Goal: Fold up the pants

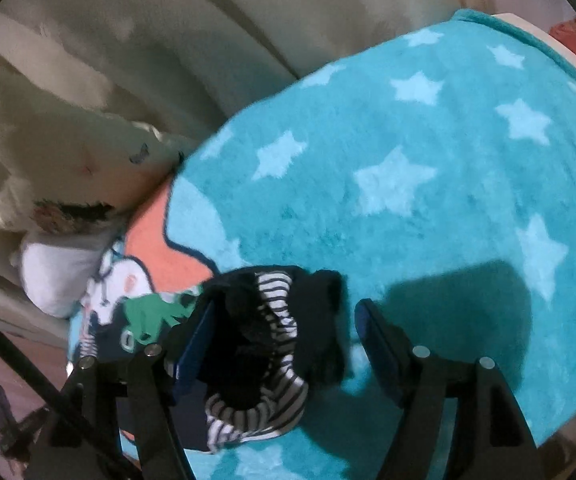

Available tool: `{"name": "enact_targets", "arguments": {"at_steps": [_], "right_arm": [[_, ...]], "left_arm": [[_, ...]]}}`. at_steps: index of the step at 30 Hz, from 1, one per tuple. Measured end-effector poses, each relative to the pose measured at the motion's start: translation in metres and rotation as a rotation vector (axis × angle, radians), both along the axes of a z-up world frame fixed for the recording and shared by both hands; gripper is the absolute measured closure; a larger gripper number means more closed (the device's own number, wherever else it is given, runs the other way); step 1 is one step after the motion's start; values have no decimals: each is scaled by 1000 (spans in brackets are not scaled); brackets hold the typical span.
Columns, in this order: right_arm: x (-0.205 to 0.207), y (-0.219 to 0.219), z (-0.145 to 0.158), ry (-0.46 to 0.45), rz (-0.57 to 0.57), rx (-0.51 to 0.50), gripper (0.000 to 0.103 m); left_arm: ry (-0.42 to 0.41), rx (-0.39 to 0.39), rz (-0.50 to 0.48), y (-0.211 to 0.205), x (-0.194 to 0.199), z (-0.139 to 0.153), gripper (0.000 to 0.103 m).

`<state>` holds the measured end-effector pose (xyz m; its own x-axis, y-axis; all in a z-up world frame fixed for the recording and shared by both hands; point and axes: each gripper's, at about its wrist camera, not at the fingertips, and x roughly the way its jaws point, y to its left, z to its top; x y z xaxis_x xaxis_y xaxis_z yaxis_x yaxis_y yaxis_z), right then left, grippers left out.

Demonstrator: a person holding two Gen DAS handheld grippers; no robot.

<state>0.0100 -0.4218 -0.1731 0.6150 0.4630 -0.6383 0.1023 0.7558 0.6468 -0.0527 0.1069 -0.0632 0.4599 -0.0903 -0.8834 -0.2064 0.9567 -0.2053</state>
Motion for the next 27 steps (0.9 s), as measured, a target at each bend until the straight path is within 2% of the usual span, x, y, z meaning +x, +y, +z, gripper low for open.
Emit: {"name": "enact_targets", "arguments": {"at_steps": [4, 7, 10, 11, 12, 14, 17, 23, 27], "right_arm": [[-16, -24, 6, -28, -84, 77, 26], [-8, -11, -4, -18, -21, 111, 22], [4, 23, -23, 18, 86, 28, 23], [6, 32, -24, 8, 106, -23, 30], [10, 40, -25, 22, 130, -50, 54], [19, 49, -26, 49, 178, -26, 79], [25, 51, -16, 12, 201, -89, 85], [34, 28, 0, -48, 166, -100, 86], [34, 5, -9, -46, 96, -81, 86]], "left_arm": [[8, -2, 45, 3, -4, -1, 75], [15, -23, 62, 3, -3, -2, 75], [18, -26, 48, -8, 1, -1, 75], [16, -22, 42, -12, 2, 0, 75], [14, -17, 34, -17, 3, 1, 75], [9, -8, 18, -25, 7, 3, 75], [-1, 7, 6, -35, 10, 6, 75], [-9, 29, 5, -46, 16, 11, 75], [-16, 41, 0, -53, 20, 15, 75]]}}
